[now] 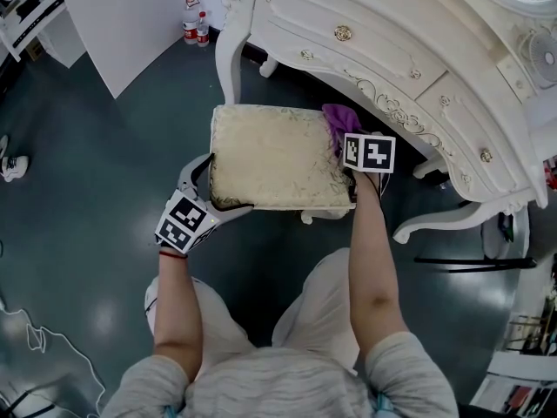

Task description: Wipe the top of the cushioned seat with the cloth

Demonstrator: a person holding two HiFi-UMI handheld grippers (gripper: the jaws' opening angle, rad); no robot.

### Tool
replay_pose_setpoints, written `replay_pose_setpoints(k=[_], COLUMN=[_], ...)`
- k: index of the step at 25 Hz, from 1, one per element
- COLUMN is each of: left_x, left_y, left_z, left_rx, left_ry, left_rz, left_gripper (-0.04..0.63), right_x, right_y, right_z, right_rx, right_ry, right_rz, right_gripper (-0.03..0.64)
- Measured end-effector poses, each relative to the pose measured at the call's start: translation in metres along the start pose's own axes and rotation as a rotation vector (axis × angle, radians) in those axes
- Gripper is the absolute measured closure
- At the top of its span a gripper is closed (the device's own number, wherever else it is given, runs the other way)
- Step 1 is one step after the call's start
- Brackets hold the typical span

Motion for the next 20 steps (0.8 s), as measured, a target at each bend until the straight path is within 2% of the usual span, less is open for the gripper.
replay_pose_setpoints(k=[20], left_x=[0.001], left_y=[-0.001], left_z=[-0.001], left_rx=[0.003], left_ry=[0.008], left_rz=[-0.001], left_gripper=[0.006], right_x=[0.003], right_y=[0.018], right_z=[-0.001], right_rx=[-0.020], right_ry=[-0.007], right_rz=[0.012], right_gripper=[0.494])
Point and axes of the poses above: the fingertips, and each gripper's own axes: z backward along the fingers, y to its left, x out of its top, the point moved 4 cm from there along z, backward along the fingers, and after that the axes turned 9 degrees about -z, right-handed, at the moved point
